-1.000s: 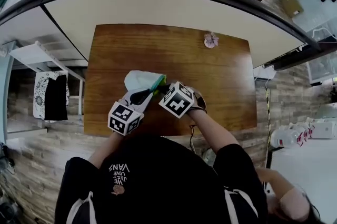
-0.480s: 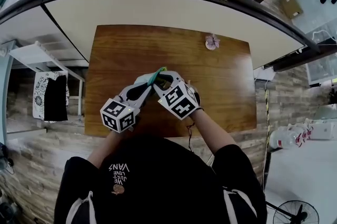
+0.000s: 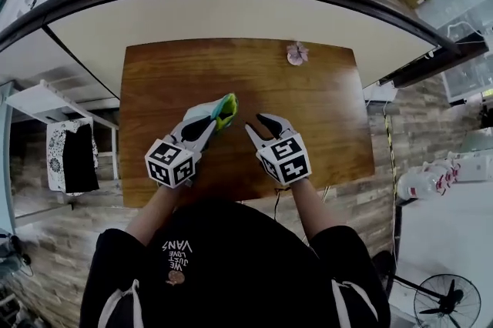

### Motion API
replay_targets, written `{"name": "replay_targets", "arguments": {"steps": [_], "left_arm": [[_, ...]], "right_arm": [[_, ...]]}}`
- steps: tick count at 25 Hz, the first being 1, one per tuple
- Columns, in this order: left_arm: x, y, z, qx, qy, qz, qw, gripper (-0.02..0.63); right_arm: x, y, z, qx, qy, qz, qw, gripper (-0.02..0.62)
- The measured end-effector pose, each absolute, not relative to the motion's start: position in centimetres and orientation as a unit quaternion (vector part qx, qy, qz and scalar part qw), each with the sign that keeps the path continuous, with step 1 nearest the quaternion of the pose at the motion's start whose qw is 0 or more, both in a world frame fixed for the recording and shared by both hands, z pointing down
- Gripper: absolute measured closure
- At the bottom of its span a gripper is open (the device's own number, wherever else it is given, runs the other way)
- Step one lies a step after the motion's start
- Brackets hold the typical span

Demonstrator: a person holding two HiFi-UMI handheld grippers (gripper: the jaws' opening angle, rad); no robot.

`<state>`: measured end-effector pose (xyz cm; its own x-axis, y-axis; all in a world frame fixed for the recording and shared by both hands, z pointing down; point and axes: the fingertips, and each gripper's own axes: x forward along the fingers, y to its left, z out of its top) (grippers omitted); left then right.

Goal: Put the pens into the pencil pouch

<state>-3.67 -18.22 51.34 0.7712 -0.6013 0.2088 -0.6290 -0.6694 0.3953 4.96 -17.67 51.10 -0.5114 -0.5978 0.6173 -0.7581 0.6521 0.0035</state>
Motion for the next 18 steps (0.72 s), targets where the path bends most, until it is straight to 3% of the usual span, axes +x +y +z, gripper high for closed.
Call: {"name": "replay_targets", "arguments": {"steps": [18], "left_arm": [[9.4, -21.3, 56.3, 0.931, -0.267, 0.099, 0.229, 0.565]], "right_arm": [[22.5, -8.3, 54.6, 0.570, -0.735, 0.251, 0.270, 0.494]]}}
